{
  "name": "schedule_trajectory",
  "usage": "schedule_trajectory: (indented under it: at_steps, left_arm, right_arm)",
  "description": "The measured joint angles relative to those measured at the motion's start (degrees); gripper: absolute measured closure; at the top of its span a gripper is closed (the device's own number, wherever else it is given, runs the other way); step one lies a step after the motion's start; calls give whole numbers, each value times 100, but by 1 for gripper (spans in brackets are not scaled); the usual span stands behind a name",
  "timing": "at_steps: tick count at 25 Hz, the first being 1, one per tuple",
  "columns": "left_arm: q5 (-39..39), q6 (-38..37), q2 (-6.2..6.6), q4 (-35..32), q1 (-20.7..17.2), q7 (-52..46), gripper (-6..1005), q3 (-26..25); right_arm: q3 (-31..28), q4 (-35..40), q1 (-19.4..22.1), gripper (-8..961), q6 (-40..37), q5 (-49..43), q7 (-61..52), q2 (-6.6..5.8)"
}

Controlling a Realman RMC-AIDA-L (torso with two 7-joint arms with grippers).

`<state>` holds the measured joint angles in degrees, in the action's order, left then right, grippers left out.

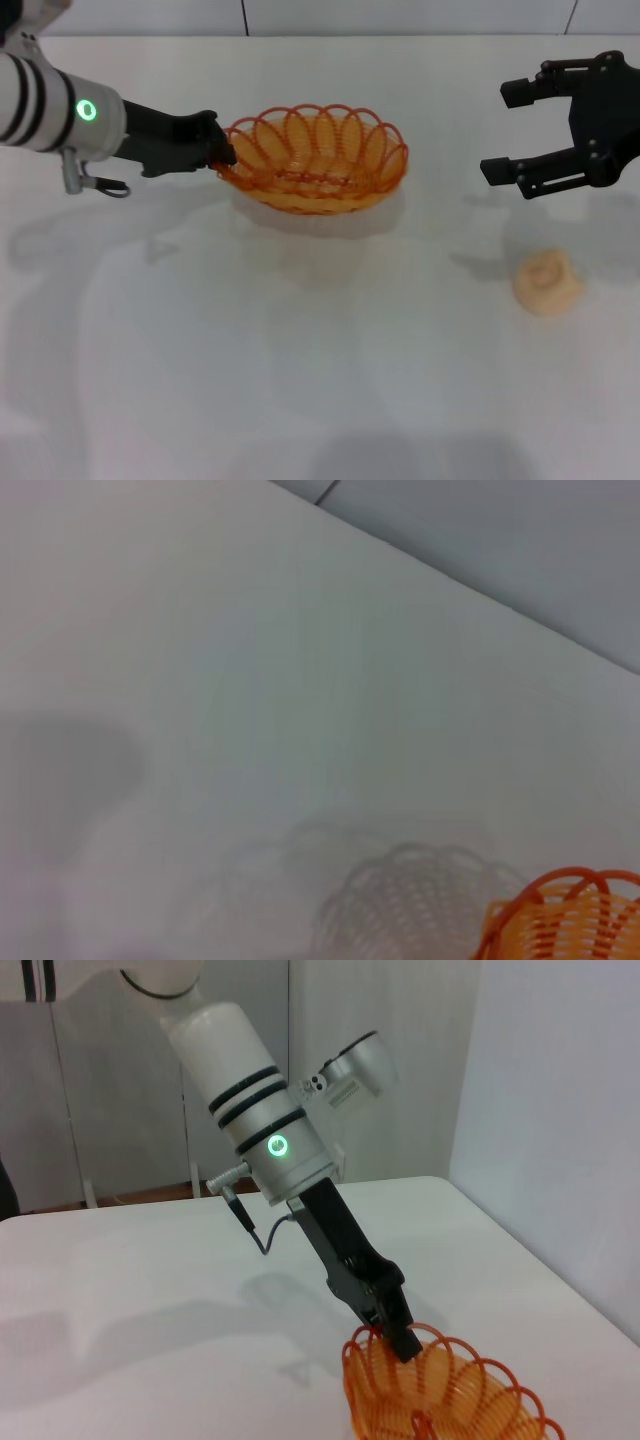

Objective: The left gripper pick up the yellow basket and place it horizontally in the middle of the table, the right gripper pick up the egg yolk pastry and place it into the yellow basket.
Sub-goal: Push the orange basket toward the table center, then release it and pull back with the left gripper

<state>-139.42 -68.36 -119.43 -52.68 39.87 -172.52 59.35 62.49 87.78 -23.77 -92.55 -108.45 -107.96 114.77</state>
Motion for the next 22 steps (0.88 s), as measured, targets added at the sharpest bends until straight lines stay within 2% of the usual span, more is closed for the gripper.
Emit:
schedule_trajectory:
  at_steps: [12, 22]
  left_arm:
    - [569, 674, -8, 458, -60, 7, 909, 507]
    - [686, 1125, -15, 586, -43, 8, 910, 610]
  right_arm:
    - [-70, 3, 20, 99, -41, 0, 117, -39]
    - [-70, 14, 22, 99, -96, 6, 144, -42]
